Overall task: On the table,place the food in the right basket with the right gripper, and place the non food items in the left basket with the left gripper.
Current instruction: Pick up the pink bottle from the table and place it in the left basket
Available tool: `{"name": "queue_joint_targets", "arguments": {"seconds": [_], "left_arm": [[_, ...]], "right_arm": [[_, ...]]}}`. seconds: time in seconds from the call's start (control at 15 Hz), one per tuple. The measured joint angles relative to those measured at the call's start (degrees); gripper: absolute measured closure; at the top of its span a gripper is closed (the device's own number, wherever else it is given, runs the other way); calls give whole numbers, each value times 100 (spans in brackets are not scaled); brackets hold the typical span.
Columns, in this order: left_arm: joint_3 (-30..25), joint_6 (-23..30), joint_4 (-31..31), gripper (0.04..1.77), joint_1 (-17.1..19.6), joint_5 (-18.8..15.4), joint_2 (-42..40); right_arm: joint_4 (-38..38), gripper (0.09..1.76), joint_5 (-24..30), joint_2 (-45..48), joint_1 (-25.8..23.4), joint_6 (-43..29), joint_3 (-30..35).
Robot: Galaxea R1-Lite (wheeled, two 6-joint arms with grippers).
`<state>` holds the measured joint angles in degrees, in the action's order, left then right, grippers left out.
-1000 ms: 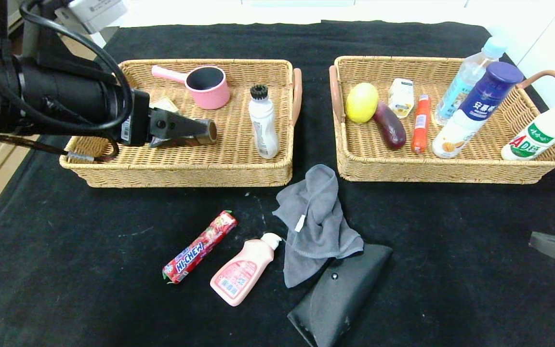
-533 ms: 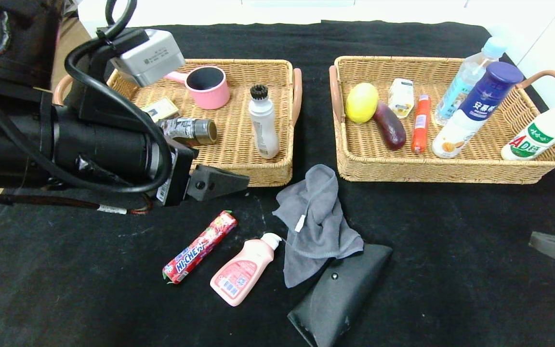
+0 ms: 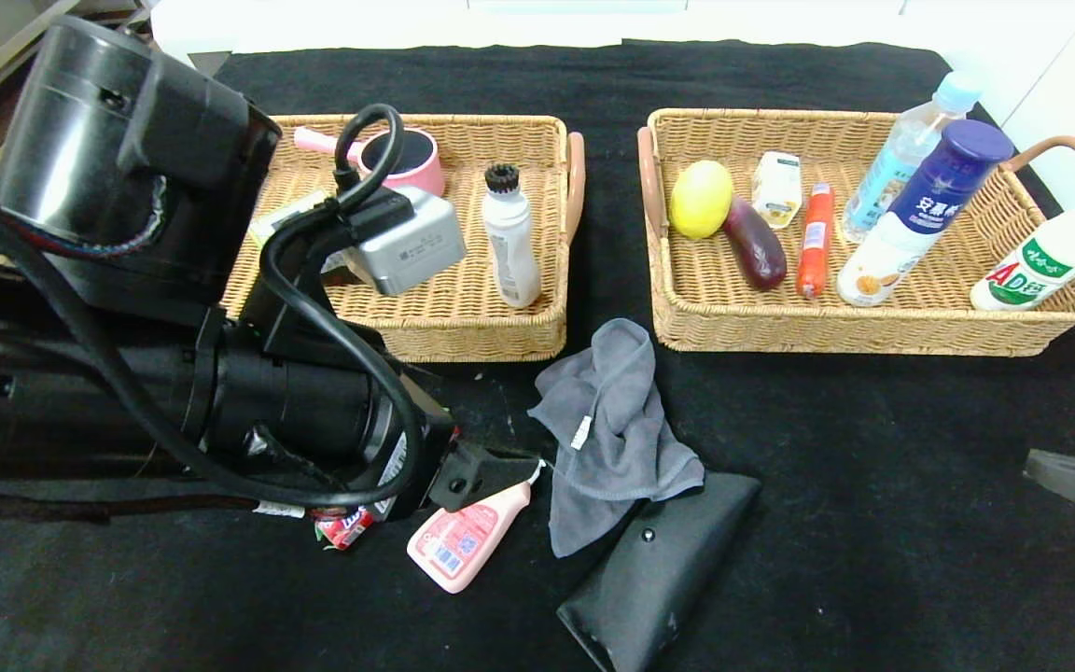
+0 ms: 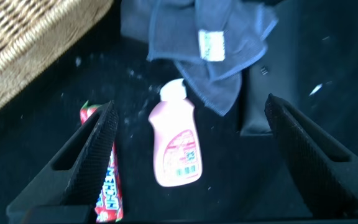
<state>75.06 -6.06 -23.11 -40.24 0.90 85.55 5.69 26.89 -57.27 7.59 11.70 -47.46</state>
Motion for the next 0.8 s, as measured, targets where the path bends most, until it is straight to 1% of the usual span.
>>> {"name": "queue_joint_targets", "arguments": {"seconds": [0.07, 0.2, 0.4, 0.53, 0.8], "left_arm": [[-26, -2, -150, 10, -68, 146, 20], [-52, -16, -441, 9, -155, 216, 68], [-61, -9, -684, 9, -206, 256, 168], [-50, -6, -974, 9, -228, 394, 276], [-78, 6, -1057, 9, -254, 645, 549]], "right_arm": [[-2, 14, 0, -2, 0, 0, 0], [0, 14, 0, -2, 0, 0, 0], [0, 14, 0, 2, 4, 0, 0], [-2, 14, 0, 5, 4, 0, 0], [0, 14, 0, 5, 1, -2, 0]]}}
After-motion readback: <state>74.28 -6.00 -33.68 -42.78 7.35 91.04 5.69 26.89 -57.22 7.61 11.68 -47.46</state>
